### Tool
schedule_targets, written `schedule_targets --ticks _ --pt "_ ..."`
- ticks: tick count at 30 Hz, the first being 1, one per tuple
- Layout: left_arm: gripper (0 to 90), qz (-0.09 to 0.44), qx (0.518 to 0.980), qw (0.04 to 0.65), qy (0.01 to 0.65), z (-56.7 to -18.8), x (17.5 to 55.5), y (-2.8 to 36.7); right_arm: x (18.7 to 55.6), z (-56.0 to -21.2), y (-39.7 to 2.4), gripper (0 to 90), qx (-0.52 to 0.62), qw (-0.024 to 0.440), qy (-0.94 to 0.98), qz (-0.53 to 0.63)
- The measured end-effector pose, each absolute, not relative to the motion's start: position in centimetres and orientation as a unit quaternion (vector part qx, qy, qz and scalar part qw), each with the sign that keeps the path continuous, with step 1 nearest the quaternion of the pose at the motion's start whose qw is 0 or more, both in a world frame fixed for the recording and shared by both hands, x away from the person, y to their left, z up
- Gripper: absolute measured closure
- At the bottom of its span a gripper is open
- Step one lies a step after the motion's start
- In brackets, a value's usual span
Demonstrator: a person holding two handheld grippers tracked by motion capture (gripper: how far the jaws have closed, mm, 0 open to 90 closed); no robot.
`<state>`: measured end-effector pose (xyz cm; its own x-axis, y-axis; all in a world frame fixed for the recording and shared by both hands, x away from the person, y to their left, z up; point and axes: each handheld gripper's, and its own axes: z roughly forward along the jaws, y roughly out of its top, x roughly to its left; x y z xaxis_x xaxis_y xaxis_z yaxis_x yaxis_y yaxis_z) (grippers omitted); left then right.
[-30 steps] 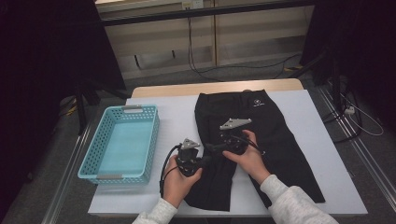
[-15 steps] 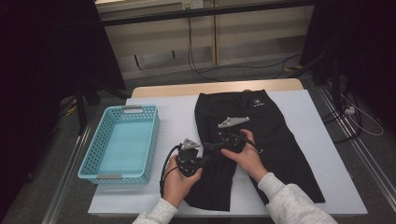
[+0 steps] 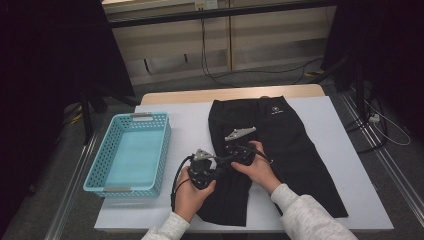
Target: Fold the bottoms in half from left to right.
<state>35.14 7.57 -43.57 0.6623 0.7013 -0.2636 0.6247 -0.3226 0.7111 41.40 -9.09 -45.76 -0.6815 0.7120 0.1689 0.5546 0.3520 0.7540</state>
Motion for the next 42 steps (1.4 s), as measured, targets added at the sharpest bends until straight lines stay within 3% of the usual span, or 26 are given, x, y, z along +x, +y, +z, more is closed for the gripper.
schedule_targets --ticks 9,12,24,42 --pt "89.4 0.047 0.810 0.418 0.410 -43.7 35.2 7.6 42.0 -45.9 -8.7 79.8 0.375 0.080 0.829 0.408" --pt "89.4 0.048 0.809 0.419 0.409 -43.7 35.2 7.6 42.1 -45.8 -9.0 88.2 0.380 0.069 0.823 0.417" --pt "89.4 0.047 0.801 0.441 0.401 -43.1 35.5 7.3 41.0 -43.8 -11.8 88.9 0.386 0.091 0.810 0.432" --pt "89.4 0.015 0.823 0.445 0.352 -43.4 35.7 3.0 37.1 -44.0 -17.8 86.4 0.421 0.124 0.807 0.395"
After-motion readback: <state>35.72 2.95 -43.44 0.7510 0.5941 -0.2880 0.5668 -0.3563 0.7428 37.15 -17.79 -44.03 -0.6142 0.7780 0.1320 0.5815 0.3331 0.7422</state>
